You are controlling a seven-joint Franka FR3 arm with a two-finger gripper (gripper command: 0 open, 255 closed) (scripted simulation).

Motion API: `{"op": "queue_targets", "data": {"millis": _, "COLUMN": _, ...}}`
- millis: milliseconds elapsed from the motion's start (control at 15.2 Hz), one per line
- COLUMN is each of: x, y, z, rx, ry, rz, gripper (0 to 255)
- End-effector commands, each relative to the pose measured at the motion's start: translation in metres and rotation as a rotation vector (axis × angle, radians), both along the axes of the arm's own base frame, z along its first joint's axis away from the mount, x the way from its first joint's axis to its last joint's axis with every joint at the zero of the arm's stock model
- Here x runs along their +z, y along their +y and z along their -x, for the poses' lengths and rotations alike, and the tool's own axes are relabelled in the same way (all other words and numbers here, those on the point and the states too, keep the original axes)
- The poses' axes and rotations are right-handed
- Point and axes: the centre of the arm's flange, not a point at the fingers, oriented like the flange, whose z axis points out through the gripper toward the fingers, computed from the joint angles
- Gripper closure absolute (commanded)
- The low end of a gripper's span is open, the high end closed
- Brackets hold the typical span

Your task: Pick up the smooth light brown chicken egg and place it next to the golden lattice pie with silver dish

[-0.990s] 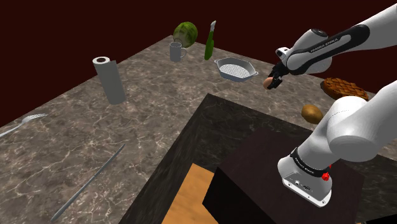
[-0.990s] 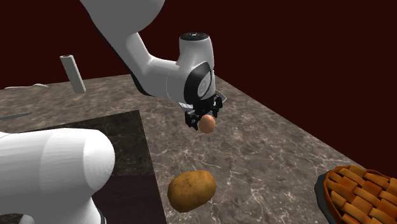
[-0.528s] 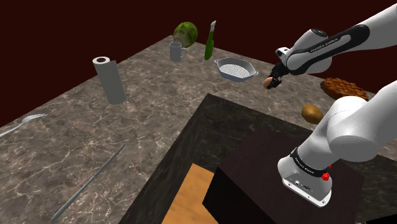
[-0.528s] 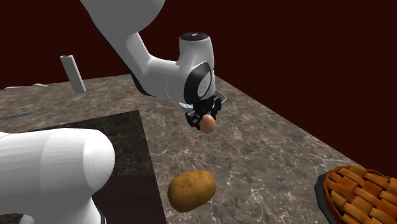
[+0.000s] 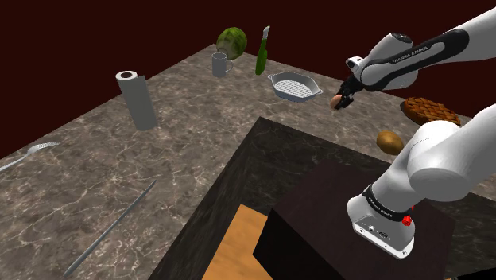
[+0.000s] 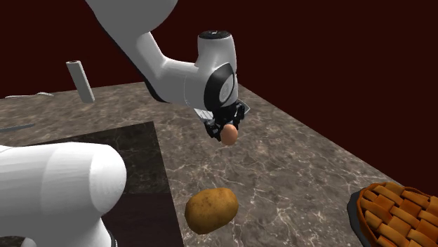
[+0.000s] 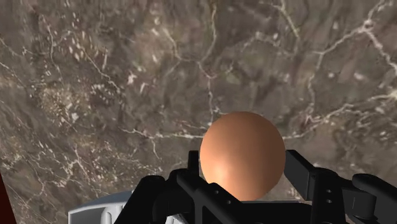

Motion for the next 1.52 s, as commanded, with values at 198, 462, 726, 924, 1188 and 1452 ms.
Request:
{"op": "queue_targets", "data": {"millis": 198, "x": 0.026, "y": 0.0, "z": -0.002, "rx": 0.0, "ry": 0.0, "rz": 0.0, "gripper": 255}}
{"op": "queue_targets", "data": {"millis": 462, "x": 0.047, "y": 0.0, "z": -0.002, "rx": 0.0, "ry": 0.0, "rz": 0.0, "gripper": 255}}
{"op": "queue_targets", "data": {"millis": 726, "x": 0.068, "y": 0.0, "z": -0.002, "rx": 0.0, "ry": 0.0, "rz": 0.0, "gripper": 255}}
{"op": "queue_targets", "data": {"millis": 924, "x": 0.084, "y": 0.0, "z": -0.002, "rx": 0.0, "ry": 0.0, "rz": 0.0, "gripper": 255}}
{"op": "queue_targets", "data": {"millis": 1188, "x": 0.105, "y": 0.0, "z": -0.002, "rx": 0.0, "ry": 0.0, "rz": 0.0, "gripper": 255}}
{"op": "queue_targets", "data": {"millis": 1452, "x": 0.126, "y": 0.0, "z": -0.002, "rx": 0.0, "ry": 0.0, "rz": 0.0, "gripper": 255}}
